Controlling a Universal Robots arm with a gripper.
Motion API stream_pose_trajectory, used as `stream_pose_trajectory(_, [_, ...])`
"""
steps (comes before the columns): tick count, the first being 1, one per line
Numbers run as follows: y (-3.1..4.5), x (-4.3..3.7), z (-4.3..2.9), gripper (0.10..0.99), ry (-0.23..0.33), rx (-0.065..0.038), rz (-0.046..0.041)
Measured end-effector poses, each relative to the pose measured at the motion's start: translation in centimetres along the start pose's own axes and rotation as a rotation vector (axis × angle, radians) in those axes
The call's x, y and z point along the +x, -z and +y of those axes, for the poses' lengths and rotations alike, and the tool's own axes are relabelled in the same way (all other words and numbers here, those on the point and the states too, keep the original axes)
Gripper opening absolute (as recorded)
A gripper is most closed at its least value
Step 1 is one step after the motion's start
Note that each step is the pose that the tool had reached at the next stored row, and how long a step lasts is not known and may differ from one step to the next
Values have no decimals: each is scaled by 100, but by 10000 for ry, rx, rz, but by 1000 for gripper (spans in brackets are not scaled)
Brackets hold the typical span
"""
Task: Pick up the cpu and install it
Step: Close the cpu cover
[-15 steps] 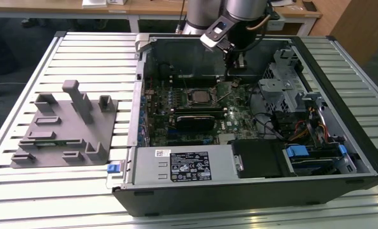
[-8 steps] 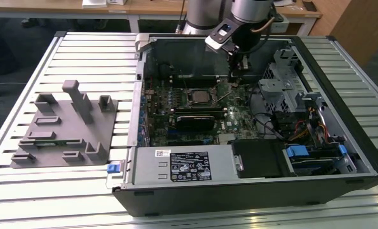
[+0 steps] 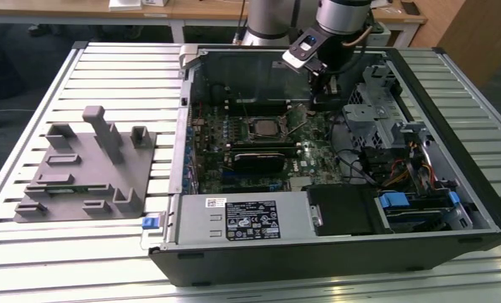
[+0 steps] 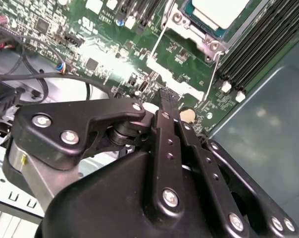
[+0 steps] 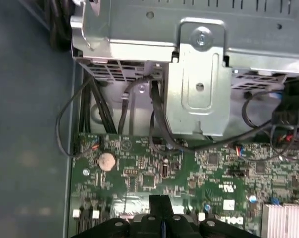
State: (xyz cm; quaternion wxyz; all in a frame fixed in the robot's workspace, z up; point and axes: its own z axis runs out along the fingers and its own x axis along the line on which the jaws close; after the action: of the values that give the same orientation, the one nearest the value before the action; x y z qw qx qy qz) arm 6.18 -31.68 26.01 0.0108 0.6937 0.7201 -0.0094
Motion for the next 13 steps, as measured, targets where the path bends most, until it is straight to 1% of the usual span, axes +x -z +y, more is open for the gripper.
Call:
stream_pose_trajectory(5, [-61, 16, 41, 106, 2, 53, 2])
stream_pose_trajectory(11, [-163, 29, 52, 106, 3, 138, 5])
stream_pose_trajectory(13, [-180, 30, 52, 106, 3, 147, 7])
